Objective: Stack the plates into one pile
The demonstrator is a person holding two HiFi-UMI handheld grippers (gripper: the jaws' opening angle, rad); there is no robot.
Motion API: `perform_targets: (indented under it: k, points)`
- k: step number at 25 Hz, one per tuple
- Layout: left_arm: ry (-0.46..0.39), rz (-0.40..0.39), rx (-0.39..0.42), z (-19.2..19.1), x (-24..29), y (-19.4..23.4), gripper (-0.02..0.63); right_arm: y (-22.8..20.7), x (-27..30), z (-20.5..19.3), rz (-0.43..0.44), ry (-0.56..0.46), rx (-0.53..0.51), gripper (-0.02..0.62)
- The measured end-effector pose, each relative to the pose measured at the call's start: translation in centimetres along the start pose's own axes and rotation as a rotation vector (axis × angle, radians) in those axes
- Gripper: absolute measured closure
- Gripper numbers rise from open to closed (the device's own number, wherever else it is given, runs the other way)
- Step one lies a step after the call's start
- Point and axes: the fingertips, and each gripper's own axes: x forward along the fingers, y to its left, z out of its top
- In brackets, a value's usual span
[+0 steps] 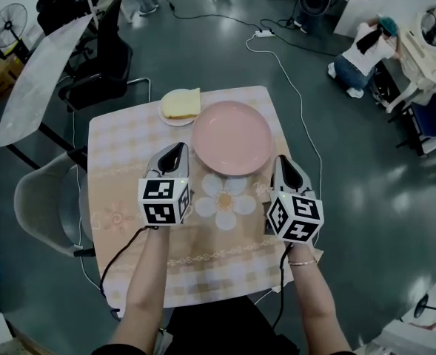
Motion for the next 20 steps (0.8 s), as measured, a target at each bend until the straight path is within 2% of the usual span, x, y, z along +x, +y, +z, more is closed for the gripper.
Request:
perform_targets:
  k: [9,20]
  points:
    - [-0.089,0.005,0.076,1.6,-5.1,-1.2,0.598,0.6,-5.1,1.6,0.022,-0.099,0.021,0.589]
    - [-0.142,-0.005,0.11,2.1,-9.3,-3.2,0.598,1.4,-9.3,2.5,0.059,-0.165,-0.01,0.591]
